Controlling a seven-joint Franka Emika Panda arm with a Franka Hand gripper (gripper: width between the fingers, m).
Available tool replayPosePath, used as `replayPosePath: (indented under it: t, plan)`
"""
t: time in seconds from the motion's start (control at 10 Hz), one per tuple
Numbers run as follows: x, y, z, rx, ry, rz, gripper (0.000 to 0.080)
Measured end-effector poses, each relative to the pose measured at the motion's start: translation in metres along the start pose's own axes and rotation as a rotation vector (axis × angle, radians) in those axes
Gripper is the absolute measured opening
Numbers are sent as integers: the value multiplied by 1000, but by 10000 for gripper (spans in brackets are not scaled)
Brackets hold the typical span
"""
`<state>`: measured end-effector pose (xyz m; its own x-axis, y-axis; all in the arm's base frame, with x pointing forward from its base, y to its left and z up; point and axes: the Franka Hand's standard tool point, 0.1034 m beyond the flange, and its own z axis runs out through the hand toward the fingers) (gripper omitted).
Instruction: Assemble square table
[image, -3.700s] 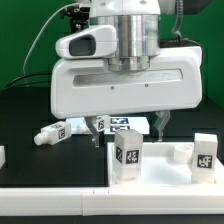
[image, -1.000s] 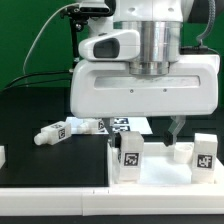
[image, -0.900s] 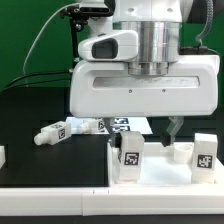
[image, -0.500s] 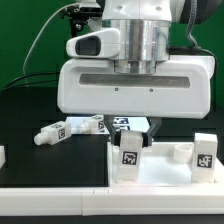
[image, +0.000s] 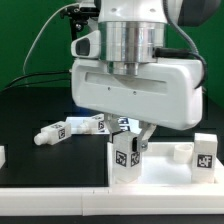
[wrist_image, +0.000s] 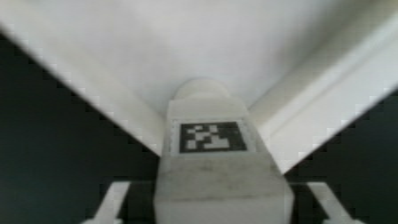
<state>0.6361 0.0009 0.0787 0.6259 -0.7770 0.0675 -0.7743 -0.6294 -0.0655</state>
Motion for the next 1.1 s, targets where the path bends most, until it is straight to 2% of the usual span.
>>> replayPosePath:
  t: [0.1,0.2,0.3,0.4,0.5,0.6,0.7,0.8,0.9,1.0,1.1]
  plan:
    - [0,1,0,4,-8,158,284]
    - [1,2,1,21,-14,336,284]
    - [0,3,1,31,-23,421,284]
    - [0,3,1,30,-24,432,284]
    - [0,3,1,30,-24,403,337]
    - [-1,3,1,29,-24,360,471]
    - [-4,6,2,7,-46,253,471]
    - [-1,8,1,8,-51,101,614]
    - [0,9,-2,0,-75,-87,639]
    - [0,9,-3,7,-80,-256,639]
    - [0,9,-2,6,-79,-292,648]
